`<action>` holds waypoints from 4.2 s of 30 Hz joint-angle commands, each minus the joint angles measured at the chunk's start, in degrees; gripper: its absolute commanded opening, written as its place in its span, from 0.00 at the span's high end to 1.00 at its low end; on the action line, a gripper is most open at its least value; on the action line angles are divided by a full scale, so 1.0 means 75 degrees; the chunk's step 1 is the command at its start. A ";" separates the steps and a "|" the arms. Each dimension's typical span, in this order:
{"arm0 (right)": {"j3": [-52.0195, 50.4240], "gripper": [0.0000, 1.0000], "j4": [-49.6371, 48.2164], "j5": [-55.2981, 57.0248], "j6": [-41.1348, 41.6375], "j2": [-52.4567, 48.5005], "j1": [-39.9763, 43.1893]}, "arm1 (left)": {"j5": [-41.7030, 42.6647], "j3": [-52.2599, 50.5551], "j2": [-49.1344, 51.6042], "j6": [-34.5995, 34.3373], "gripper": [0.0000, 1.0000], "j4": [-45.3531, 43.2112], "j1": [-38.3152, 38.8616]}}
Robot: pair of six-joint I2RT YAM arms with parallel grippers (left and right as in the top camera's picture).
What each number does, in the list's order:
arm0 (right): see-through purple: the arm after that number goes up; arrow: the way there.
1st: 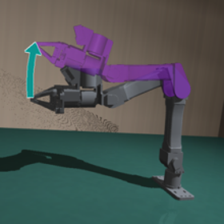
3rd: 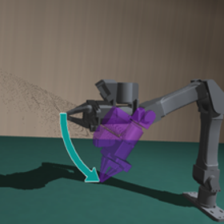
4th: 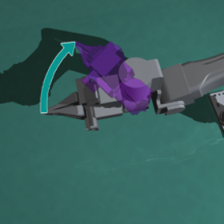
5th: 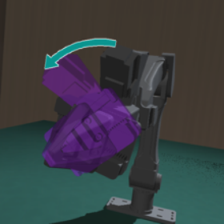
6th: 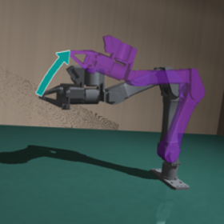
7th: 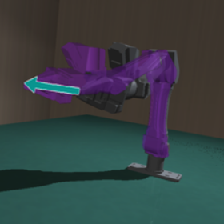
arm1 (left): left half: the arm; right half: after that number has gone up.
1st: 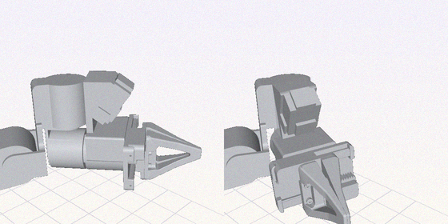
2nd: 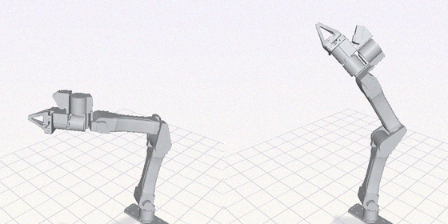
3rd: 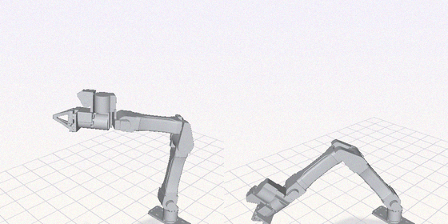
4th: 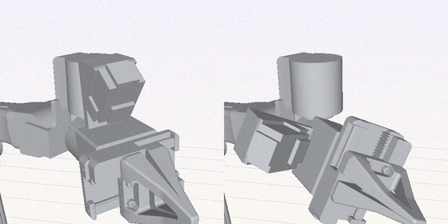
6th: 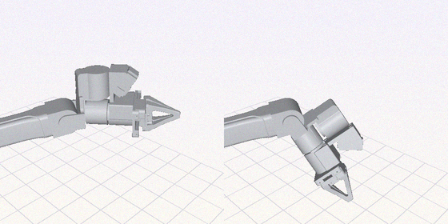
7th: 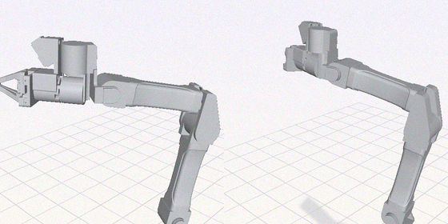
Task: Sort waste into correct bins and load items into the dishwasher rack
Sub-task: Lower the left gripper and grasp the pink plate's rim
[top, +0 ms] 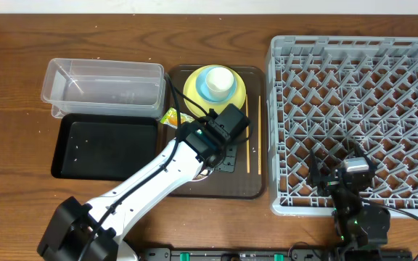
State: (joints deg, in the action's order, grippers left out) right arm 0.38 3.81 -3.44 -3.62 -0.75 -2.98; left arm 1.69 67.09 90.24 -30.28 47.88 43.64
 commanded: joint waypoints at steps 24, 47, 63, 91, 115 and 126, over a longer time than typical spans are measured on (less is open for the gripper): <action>-0.0009 0.01 0.0029 -0.0032 -0.0070 -0.0009 -0.0055 | -0.0370 -0.1148 0.0061 -0.0262 0.56 -0.1309 0.0015; -0.0009 0.01 0.0029 -0.0032 -0.0070 -0.0009 -0.0055 | -0.0536 -0.2177 0.0064 -0.0262 0.63 -0.2745 0.0029; -0.0009 0.01 0.0035 -0.0020 -0.0070 -0.0029 -0.0055 | -0.0743 -0.2177 0.0300 -0.0262 0.64 -0.2973 0.0029; -0.0009 0.01 0.0029 -0.0006 -0.0070 -0.0044 -0.0055 | -0.0519 -0.2177 0.0300 -0.0259 0.76 -0.3005 0.0044; -0.0009 0.01 0.0029 -0.0006 -0.0070 -0.0044 -0.0055 | -0.0490 -0.2157 -0.0764 -0.0259 0.94 -0.2661 0.0041; -0.0009 0.01 0.0032 -0.0006 -0.0070 -0.0044 -0.0055 | -0.0513 -0.2157 -0.2798 -0.0259 0.94 -0.1699 -0.0784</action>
State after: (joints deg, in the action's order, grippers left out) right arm 0.38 3.81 -3.42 -3.62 -1.02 -2.98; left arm -1.67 51.11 73.19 -31.92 33.87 40.82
